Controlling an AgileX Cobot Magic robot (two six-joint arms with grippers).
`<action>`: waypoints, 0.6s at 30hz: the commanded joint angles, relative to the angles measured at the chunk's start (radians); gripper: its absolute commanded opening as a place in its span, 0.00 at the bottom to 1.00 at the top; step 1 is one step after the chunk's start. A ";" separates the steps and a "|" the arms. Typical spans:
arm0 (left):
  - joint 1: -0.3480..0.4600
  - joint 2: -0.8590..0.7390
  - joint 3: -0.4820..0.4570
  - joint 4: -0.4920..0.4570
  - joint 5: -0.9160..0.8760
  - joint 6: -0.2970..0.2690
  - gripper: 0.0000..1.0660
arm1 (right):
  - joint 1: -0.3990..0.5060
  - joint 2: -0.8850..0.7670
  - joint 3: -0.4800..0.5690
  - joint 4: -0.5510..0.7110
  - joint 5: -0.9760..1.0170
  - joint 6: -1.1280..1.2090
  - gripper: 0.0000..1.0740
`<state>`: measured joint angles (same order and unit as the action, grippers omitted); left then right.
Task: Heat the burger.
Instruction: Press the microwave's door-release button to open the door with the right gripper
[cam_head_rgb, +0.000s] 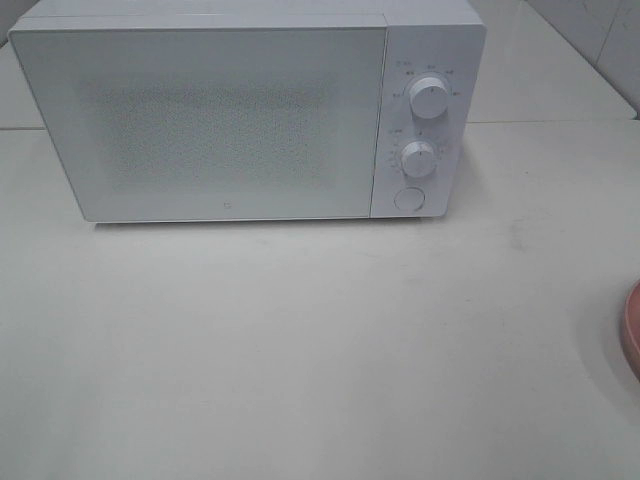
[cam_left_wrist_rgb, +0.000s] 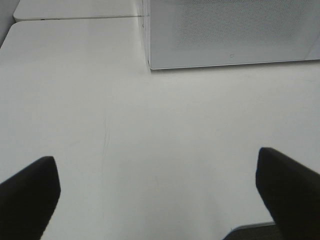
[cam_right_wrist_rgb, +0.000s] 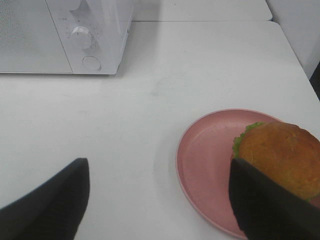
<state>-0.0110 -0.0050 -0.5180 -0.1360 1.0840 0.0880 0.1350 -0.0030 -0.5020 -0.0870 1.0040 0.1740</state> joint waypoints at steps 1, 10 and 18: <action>-0.001 -0.017 0.000 -0.009 -0.012 -0.001 0.94 | -0.007 -0.030 0.001 0.002 -0.005 -0.008 0.70; -0.001 -0.017 0.000 -0.009 -0.012 -0.001 0.94 | -0.007 -0.030 0.001 0.002 -0.005 -0.008 0.70; -0.001 -0.017 0.000 -0.009 -0.012 -0.001 0.94 | -0.007 -0.014 -0.026 -0.001 -0.024 -0.008 0.70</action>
<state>-0.0110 -0.0050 -0.5180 -0.1360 1.0840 0.0880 0.1350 -0.0030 -0.5060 -0.0870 1.0040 0.1740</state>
